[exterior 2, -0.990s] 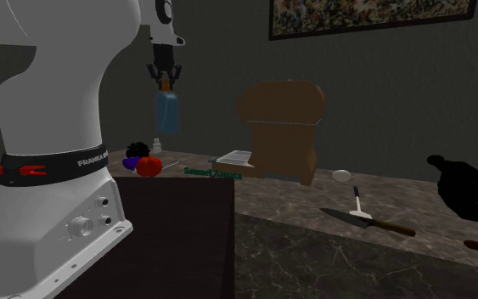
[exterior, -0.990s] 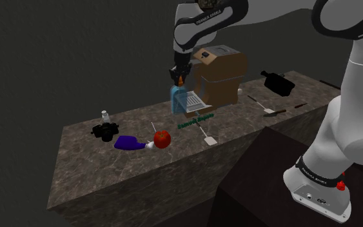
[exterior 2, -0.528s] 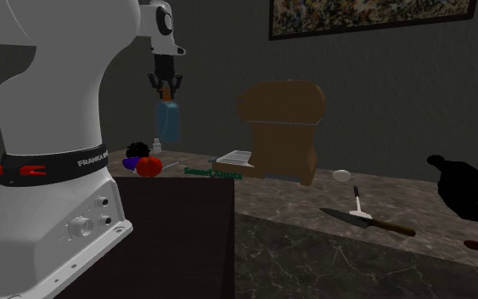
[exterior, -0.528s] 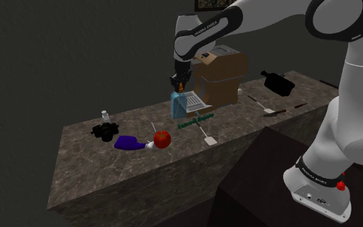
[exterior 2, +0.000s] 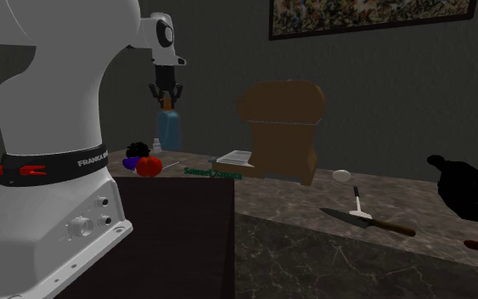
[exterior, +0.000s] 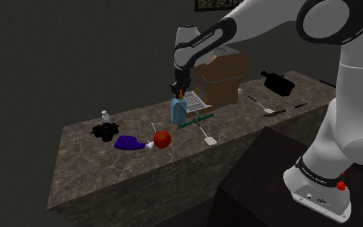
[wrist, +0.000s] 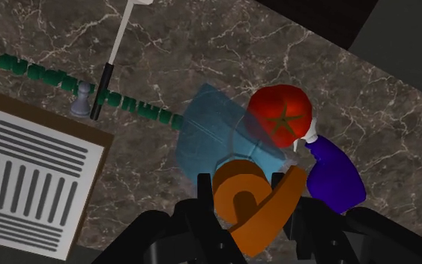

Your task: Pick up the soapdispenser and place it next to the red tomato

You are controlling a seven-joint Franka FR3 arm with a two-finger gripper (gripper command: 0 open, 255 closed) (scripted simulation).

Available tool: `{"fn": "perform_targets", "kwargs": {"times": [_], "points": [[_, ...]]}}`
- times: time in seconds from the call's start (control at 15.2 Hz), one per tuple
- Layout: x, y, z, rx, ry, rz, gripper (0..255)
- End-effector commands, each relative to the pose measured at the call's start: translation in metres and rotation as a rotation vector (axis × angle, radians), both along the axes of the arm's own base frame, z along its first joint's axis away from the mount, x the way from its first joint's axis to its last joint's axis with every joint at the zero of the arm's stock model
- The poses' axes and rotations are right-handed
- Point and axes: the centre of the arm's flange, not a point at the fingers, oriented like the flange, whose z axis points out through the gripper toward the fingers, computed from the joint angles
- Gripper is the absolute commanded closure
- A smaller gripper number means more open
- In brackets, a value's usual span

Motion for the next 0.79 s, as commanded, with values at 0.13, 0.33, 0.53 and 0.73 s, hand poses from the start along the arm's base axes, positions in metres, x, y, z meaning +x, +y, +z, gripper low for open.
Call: {"fn": "perform_targets", "kwargs": {"times": [0.13, 0.33, 0.53, 0.73], "points": [[0.0, 0.0, -0.022, 0.0, -0.001, 0.0, 255], [0.0, 0.0, -0.038, 0.0, -0.001, 0.0, 255], [0.0, 0.0, -0.054, 0.0, -0.001, 0.0, 255], [0.0, 0.0, -0.069, 0.0, -0.001, 0.0, 255]]}}
